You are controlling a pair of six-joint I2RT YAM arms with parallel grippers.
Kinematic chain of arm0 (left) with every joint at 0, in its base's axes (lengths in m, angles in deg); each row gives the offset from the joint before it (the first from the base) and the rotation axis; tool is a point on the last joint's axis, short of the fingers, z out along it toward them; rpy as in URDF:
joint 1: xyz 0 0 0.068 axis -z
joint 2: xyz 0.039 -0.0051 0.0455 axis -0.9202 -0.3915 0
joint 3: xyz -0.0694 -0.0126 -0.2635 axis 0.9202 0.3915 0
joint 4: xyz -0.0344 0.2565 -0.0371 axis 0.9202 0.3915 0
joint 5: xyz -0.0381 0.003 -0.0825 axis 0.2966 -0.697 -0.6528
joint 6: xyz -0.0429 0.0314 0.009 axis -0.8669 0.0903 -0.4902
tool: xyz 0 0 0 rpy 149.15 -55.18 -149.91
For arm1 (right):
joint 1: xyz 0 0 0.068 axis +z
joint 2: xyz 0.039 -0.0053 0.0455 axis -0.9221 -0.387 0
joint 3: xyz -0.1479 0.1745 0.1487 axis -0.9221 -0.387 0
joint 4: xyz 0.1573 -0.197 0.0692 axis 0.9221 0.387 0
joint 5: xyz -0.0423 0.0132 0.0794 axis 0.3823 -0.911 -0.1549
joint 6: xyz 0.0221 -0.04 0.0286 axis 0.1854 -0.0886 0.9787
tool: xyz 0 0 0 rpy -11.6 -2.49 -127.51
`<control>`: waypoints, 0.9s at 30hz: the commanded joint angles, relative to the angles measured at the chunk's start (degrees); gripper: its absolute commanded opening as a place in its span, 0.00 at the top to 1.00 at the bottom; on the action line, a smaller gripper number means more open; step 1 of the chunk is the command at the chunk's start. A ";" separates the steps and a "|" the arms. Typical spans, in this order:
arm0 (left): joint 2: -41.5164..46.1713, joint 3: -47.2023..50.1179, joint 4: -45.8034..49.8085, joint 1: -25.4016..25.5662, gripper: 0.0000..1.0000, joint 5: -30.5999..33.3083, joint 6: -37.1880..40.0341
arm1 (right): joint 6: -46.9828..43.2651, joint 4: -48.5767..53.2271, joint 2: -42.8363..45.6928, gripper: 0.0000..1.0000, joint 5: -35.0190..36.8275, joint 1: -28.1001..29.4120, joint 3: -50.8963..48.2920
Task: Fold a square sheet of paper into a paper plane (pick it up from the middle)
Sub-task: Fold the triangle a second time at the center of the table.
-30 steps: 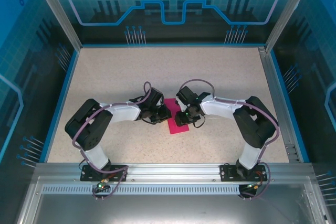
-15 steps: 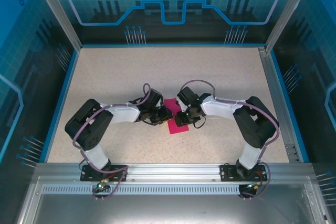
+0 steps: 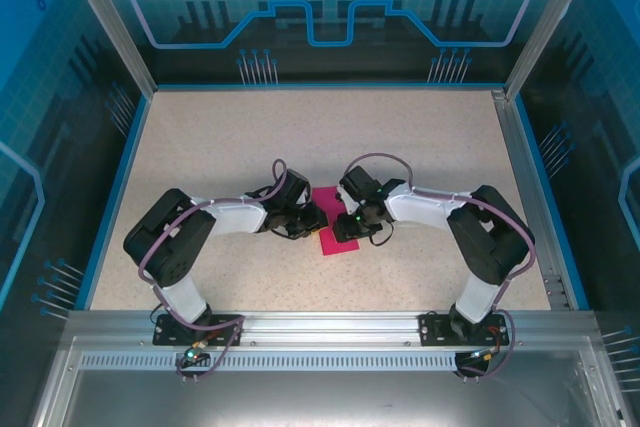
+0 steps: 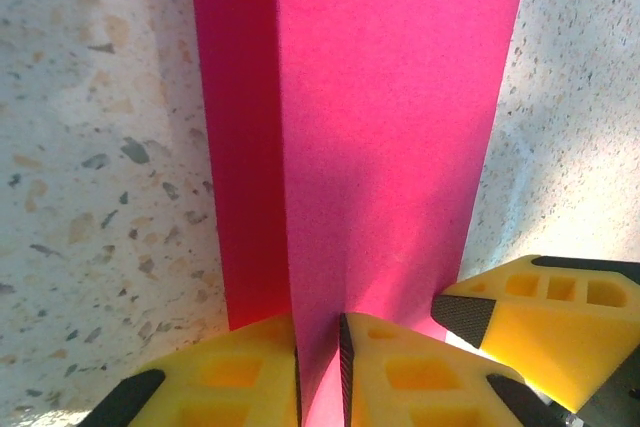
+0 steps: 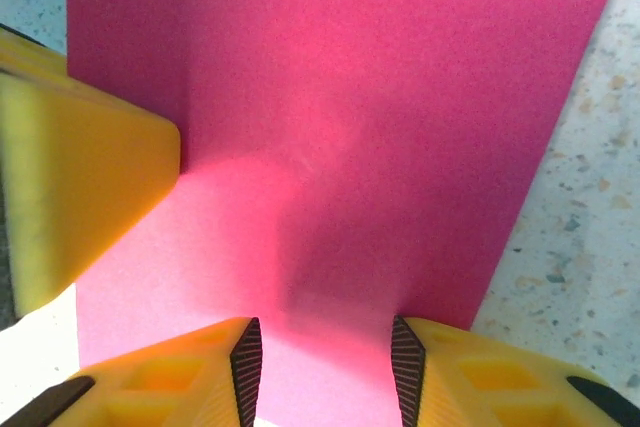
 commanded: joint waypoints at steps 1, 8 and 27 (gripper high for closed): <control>0.99 -1.46 2.54 0.35 0.80 0.70 0.62 | -0.72 1.37 2.31 0.58 0.36 0.42 0.18; 0.22 -1.73 1.95 0.38 0.81 0.35 0.56 | -0.38 0.67 0.18 0.58 0.17 1.49 0.42; -0.16 -2.17 2.68 0.39 0.82 0.31 0.67 | -0.09 -0.29 -1.24 0.57 0.64 1.60 -0.43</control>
